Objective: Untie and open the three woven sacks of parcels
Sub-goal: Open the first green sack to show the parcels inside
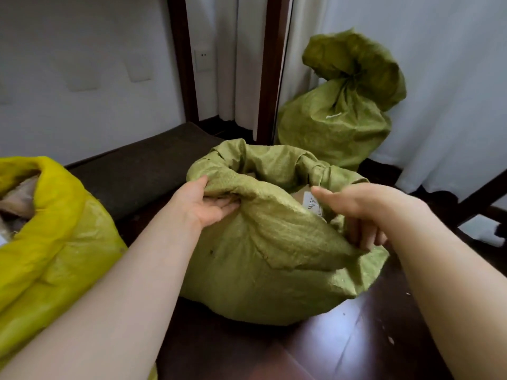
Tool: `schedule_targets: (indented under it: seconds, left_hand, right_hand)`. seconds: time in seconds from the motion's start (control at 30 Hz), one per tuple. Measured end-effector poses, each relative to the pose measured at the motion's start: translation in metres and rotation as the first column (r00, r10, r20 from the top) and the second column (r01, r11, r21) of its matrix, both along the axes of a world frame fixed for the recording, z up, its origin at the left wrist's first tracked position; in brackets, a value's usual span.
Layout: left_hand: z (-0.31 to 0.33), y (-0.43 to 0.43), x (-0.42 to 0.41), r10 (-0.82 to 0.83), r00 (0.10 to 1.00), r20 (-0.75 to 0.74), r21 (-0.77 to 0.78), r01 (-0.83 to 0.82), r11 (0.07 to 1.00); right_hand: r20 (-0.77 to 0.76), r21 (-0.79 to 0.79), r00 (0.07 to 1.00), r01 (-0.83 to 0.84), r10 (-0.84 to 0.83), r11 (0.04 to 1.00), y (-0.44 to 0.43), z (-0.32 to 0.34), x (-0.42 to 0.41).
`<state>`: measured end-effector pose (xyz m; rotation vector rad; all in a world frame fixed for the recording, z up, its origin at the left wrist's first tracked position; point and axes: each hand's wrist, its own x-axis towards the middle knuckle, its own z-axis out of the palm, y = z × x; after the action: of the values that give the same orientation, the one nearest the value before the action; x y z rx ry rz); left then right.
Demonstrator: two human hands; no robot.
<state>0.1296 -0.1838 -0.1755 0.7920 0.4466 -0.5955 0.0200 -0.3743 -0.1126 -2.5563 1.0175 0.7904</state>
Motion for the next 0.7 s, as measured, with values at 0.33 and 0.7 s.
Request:
schedule_targets:
  seconds: [0.33, 0.7]
  left_hand:
    - [0.0, -0.01, -0.013, 0.087, 0.993, -0.075, -0.104, -0.095, 0.99]
    - [0.015, 0.005, -0.011, 0.25, 0.965, -0.08, -0.077, -0.256, 0.964]
  right_hand:
    - [0.21, 0.166, 0.975, 0.045, -0.08, 0.985, 0.006, -0.064, 0.008]
    - [-0.367, 0.885, 0.211, -0.219, -0.906, -0.41, 0.002, -0.034, 0.031]
